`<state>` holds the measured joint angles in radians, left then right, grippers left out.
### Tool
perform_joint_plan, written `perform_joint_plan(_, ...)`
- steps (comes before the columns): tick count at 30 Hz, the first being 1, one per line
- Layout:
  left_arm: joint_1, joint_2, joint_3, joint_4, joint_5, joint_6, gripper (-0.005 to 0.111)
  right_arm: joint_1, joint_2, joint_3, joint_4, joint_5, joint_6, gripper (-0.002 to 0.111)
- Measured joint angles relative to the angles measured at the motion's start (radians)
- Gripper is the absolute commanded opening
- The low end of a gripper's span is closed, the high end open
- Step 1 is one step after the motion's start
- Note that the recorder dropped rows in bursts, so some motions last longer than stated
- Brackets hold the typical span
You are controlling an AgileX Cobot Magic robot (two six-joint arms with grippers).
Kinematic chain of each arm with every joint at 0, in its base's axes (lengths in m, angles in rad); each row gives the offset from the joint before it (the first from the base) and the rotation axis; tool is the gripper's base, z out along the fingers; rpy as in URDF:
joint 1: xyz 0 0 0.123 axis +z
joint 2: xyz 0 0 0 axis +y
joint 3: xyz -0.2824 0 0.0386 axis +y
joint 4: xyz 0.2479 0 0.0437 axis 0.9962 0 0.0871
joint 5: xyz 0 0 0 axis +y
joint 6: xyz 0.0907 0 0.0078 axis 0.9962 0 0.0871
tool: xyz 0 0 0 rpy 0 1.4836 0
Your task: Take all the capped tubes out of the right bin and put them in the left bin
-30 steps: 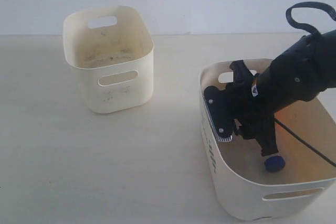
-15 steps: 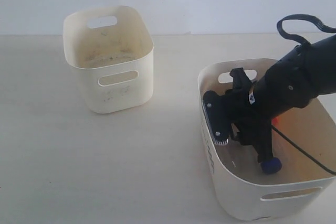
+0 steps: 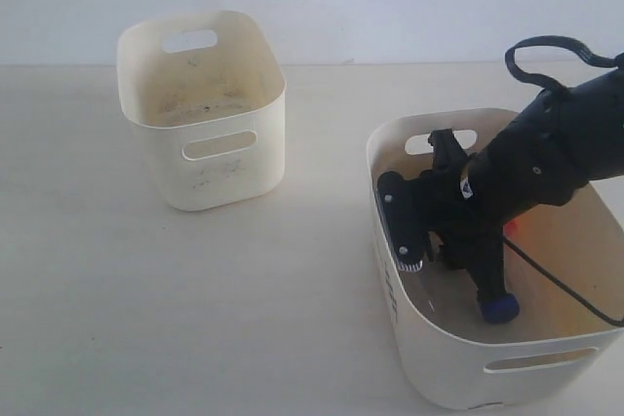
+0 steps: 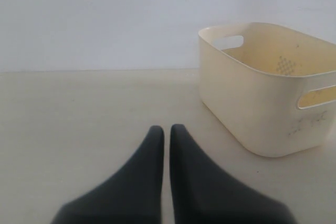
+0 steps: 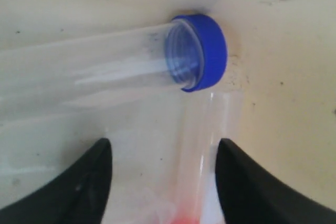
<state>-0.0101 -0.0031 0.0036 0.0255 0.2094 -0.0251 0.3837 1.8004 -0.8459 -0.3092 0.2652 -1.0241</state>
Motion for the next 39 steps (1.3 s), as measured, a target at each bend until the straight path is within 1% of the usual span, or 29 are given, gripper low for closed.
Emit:
perform_joint_plan(2,0.000,0.000,0.000,0.000,0.000,0.000,0.004,0.000,0.004,0.000,-0.010,-0.005,0.000,0.037)
perform_joint_plan(3,0.000,0.000,0.000,0.000,0.000,0.000,0.004,0.000,0.006,0.000,-0.015,-0.007,0.002,0.036)
perform_joint_plan(15,0.000,0.000,0.000,0.000,0.000,0.000,0.004,0.000,0.019,0.000,-0.054,-0.004,0.016,0.037)
perform_joint_plan(17,0.000,0.000,0.000,0.000,0.000,0.000,0.004,0.002,0.019,0.000,-0.060,-0.002,0.022,0.040)
perform_joint_plan(20,0.000,0.000,0.000,0.000,0.000,0.000,0.004,0.002,0.019,0.000,-0.061,0.004,0.031,0.056)
perform_joint_plan(22,0.000,0.000,0.000,0.000,0.000,0.000,0.004,0.004,0.015,0.000,-0.061,0.020,0.034,0.062)
perform_joint_plan(37,0.000,0.000,0.000,0.000,0.000,0.000,0.004,0.004,0.013,-0.002,-0.074,-0.002,0.035,0.063)
perform_joint_plan(39,0.000,0.000,0.000,0.000,0.000,0.000,0.004,0.002,0.013,-0.002,-0.076,-0.014,0.039,0.067)
